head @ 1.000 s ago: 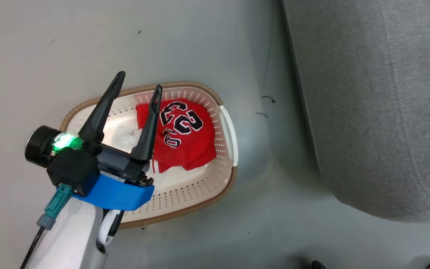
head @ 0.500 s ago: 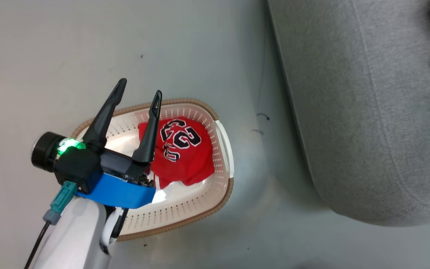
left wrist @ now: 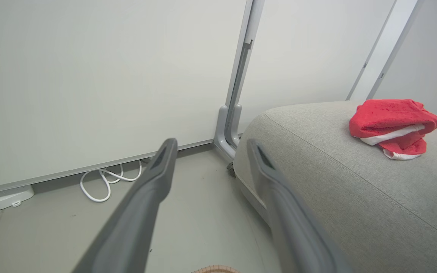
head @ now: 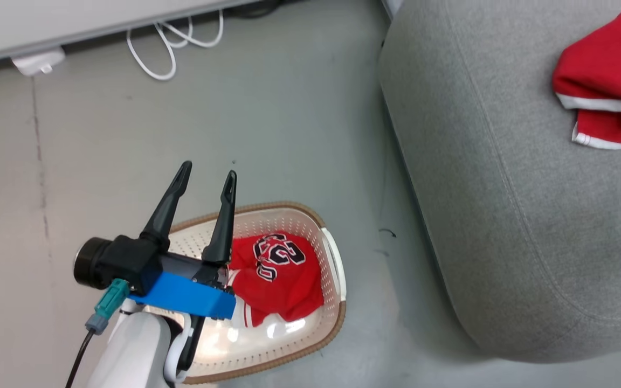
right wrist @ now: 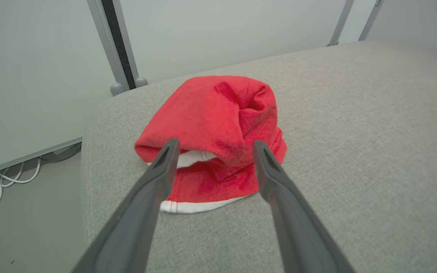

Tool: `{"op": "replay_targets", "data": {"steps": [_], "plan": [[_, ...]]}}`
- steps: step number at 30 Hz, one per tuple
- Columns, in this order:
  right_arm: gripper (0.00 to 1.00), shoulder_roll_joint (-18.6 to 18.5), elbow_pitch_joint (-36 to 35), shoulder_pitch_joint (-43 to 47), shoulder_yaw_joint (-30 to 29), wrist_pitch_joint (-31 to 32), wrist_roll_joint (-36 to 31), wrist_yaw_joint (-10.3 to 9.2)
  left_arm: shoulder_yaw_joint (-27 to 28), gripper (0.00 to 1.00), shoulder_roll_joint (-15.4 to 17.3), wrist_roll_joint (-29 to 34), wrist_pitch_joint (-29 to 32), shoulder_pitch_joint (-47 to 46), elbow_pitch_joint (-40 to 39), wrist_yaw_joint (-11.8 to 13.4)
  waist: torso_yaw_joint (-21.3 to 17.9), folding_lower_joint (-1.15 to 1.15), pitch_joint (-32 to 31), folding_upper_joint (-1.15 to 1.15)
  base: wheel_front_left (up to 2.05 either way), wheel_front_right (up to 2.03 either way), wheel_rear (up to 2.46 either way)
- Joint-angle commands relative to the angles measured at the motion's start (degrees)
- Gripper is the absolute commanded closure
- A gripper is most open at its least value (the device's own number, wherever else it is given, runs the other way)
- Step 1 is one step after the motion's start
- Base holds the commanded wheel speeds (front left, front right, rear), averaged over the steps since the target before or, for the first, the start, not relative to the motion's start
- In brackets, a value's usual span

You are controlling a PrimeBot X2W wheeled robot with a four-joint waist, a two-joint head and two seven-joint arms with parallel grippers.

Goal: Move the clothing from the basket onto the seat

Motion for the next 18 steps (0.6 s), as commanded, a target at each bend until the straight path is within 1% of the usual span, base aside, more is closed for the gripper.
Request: {"op": "replay_targets", "data": {"steps": [1,3,6,13,14,15,18], "plan": [[0.0,0.74,-1.95,2.87,0.8,-0.45,-0.37,0.03,0.76,0.0,-0.44,-0.27,-0.15,1.26,0.59,-0.15,1.28,0.01,-3.44,0.0,0.0,0.0,0.0],[0.0,1.36,-3.23,4.42,1.12,-0.57,-0.46,0.02,1.12,0.0,-0.81,-0.33,-0.15,1.77,0.96,-0.17,1.59,0.01,-4.42,0.0,0.0,0.0,0.0],[0.0,3.31,-7.69,9.21,2.32,-0.41,-1.34,0.03,2.41,0.0,-1.67,-0.54,-0.14,3.27,2.07,-0.22,2.44,0.01,-7.19,0.0,0.0,0.0,0.0],[0.0,8.38,-20.41,18.83,4.73,1.99,-2.48,0.03,5.61,0.0,-3.33,-0.65,-0.14,6.53,4.09,-0.33,3.8,0.01,-12.32,0.0,0.0,0.0,0.0],[0.0,9.42,-23.86,21.13,5.79,2.95,-2.44,0.03,6.56,0.0,-3.65,-0.59,-0.15,7.26,4.57,-0.38,4.15,0.01,-13.39,0.0,0.0,0.0,0.0],[0.0,9.42,-23.86,21.13,5.79,2.95,-2.44,0.03,6.56,0.0,-3.65,-0.59,-0.15,7.26,4.57,-0.38,4.15,0.01,-13.39,0.0,0.0,0.0,0.0],[0.0,10.74,-28.55,24.56,7.08,4.1,-2.48,0.03,7.3,0.0,-4.06,-0.1,-0.15,8.26,5.62,-0.4,4.77,0.01,-14.84,0.0,0.0,0.0,0.0]]}}
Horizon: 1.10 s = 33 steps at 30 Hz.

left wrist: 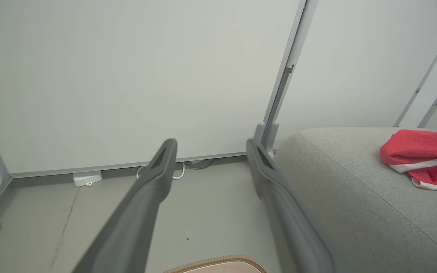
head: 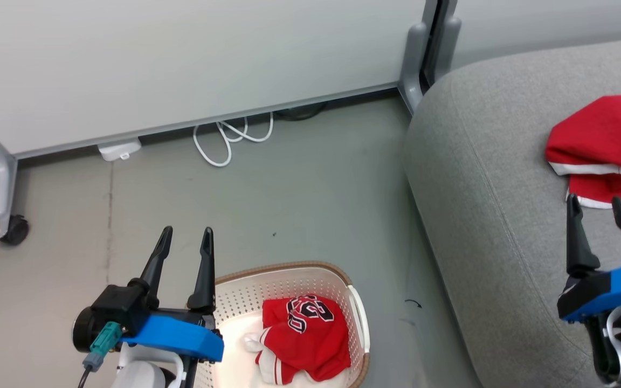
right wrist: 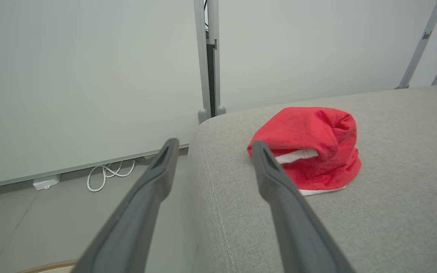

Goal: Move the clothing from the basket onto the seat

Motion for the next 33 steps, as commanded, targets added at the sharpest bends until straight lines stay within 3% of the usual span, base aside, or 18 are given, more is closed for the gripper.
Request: {"op": "replay_targets", "data": {"steps": [1,9,33], "plan": [[0.0,0.22,-0.91,1.29,0.27,0.27,-0.21,0.03,0.29,0.0,-0.18,0.41,-0.14,0.33,0.22,-0.16,0.8,0.01,-1.02,0.0,0.0,0.0,0.0],[0.0,1.43,-6.21,8.58,4.81,-0.11,-1.67,0.03,1.75,0.0,-0.85,1.01,-0.14,1.76,2.79,-0.28,3.87,0.01,-4.55,0.0,0.0,0.0,0.0],[0.0,1.55,-4.51,14.1,10.61,-1.65,0.66,0.03,7.23,0.0,-1.36,2.51,-0.14,4.28,8.32,0.14,9.04,0.01,-7.87,0.0,0.0,0.0,0.0]]}}
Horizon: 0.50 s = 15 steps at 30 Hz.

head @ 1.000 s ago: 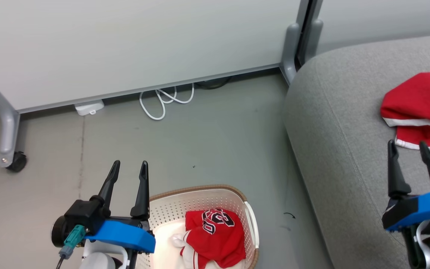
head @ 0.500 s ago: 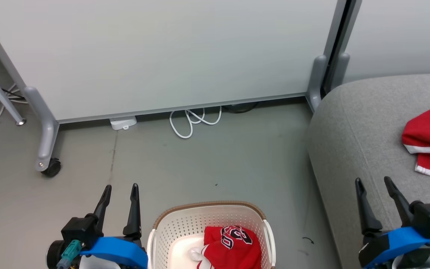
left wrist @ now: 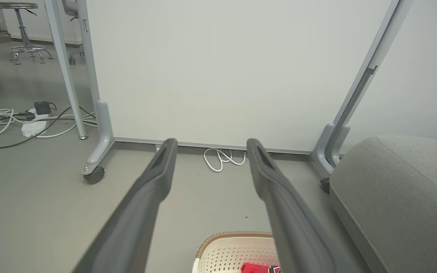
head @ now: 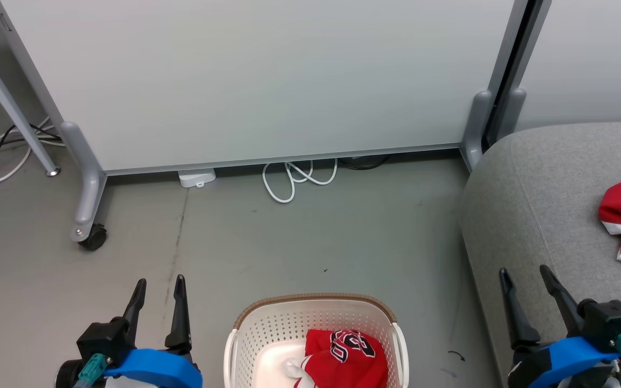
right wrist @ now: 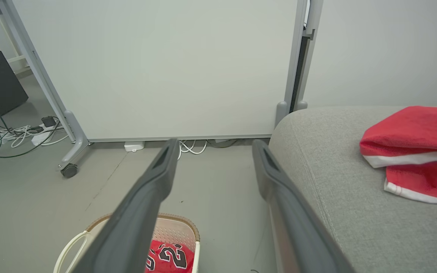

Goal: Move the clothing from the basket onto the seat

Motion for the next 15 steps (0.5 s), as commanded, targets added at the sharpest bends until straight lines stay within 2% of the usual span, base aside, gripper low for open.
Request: {"op": "replay_targets", "data": {"steps": [1,15], "plan": [[0.0,0.08,0.11,0.73,0.0,0.11,0.21,0.03,0.2,0.0,0.02,0.15,-0.15,0.32,0.05,0.03,0.09,-0.01,0.08,0.0,0.0,0.0,0.0],[0.0,0.08,0.72,0.02,0.06,0.19,0.28,0.03,0.72,0.0,-0.29,0.72,-0.15,-0.73,-0.23,-0.29,0.32,-0.01,1.13,0.0,0.0,0.0,0.0]]}}
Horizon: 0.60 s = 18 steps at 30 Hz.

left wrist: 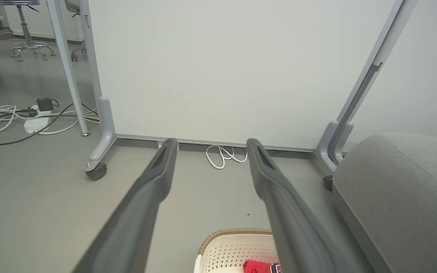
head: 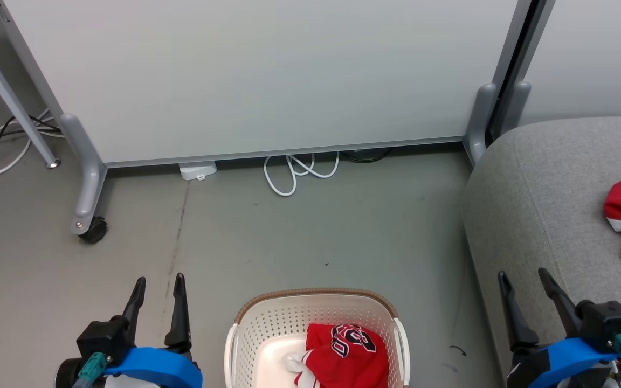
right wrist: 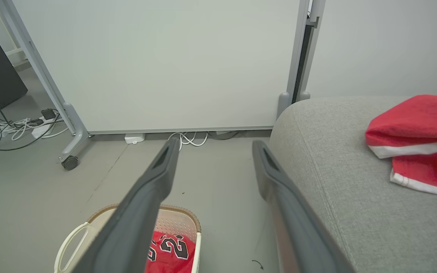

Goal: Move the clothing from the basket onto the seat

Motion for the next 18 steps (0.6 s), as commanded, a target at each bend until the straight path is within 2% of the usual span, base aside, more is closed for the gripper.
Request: {"op": "replay_targets", "data": {"steps": [1,9,18], "plan": [[0.0,0.08,-0.02,-0.09,-0.01,-0.16,0.28,0.03,0.29,0.0,-0.05,0.32,-0.15,-0.61,-0.22,-0.23,0.0,0.0,0.14,0.0,0.0,0.0,0.0],[0.0,0.08,-0.69,-1.25,0.84,-0.41,0.56,0.03,0.11,0.0,-0.15,2.22,-0.15,-1.68,0.07,0.6,-0.9,0.0,2.99,0.0,0.0,0.0,0.0],[0.0,0.07,-1.45,-4.16,2.41,-0.81,0.27,0.03,-2.08,0.0,-0.24,2.12,-0.15,-5.86,2.89,0.01,-3.51,0.0,10.89,0.0,0.0,0.0,0.0]]}}
